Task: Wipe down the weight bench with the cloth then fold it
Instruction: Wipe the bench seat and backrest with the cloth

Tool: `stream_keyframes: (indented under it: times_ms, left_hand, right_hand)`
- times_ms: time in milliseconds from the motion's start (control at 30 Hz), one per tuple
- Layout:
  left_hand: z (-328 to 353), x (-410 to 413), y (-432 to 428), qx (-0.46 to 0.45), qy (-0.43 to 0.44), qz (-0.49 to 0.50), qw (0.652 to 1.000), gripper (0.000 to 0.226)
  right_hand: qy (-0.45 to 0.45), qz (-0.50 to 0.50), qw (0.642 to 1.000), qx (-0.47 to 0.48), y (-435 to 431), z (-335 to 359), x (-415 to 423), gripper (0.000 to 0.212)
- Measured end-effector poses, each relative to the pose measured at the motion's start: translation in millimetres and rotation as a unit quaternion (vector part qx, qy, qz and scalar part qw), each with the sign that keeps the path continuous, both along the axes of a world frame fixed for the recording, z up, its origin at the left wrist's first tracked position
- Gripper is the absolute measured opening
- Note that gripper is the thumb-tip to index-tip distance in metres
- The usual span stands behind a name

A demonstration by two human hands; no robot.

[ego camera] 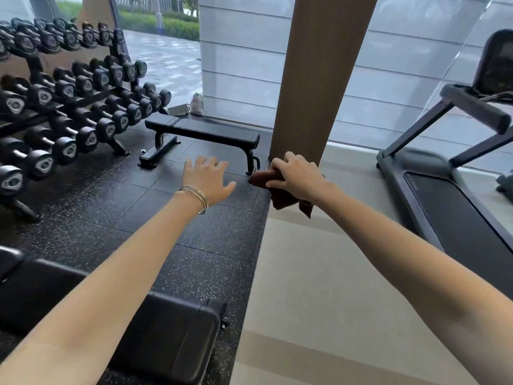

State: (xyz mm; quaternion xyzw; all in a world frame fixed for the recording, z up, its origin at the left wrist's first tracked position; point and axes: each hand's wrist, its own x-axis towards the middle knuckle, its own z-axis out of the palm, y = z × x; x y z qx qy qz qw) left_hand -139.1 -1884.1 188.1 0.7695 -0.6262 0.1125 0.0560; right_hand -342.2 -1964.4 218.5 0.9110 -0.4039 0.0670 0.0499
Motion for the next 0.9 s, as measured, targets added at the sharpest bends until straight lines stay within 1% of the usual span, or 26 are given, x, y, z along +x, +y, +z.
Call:
stream_keyframes:
  times_ms: [200, 400, 500, 600, 767, 900]
  left_hand:
    - [-7, -5, -44, 0.014, 0.012, 0.003, 1.0, 0.06]
    - [-3, -2, -120, 0.011, 0.012, -0.012, 1.0, 0.06]
    - [5, 8, -162, -0.006, 0.019, -0.012, 1.0, 0.059]
    - [9, 17, -199, -0.005, 0.008, -0.02, 1.0, 0.059]
    - [6, 31, -249, -0.006, 0.015, -0.023, 1.0, 0.057]
    - [-6, 43, -284, 0.01, 0.011, -0.019, 1.0, 0.06]
  right_hand:
    - [0.009, 0.003, 1.0, 0.017, -48, -16, -6, 0.044]
    - [0.007, -0.014, 1.0, 0.016, -114, -15, -7, 0.043]
    - [0.012, -0.023, 1.0, 0.01, -155, -4, -1, 0.043]
    - [0.006, -0.035, 0.999, 0.004, -189, 3, 8, 0.043]
    - [0.009, -0.031, 0.999, 0.02, -233, -3, 25, 0.043]
    - [0.027, -0.026, 0.999, 0.024, -273, -12, 36, 0.043]
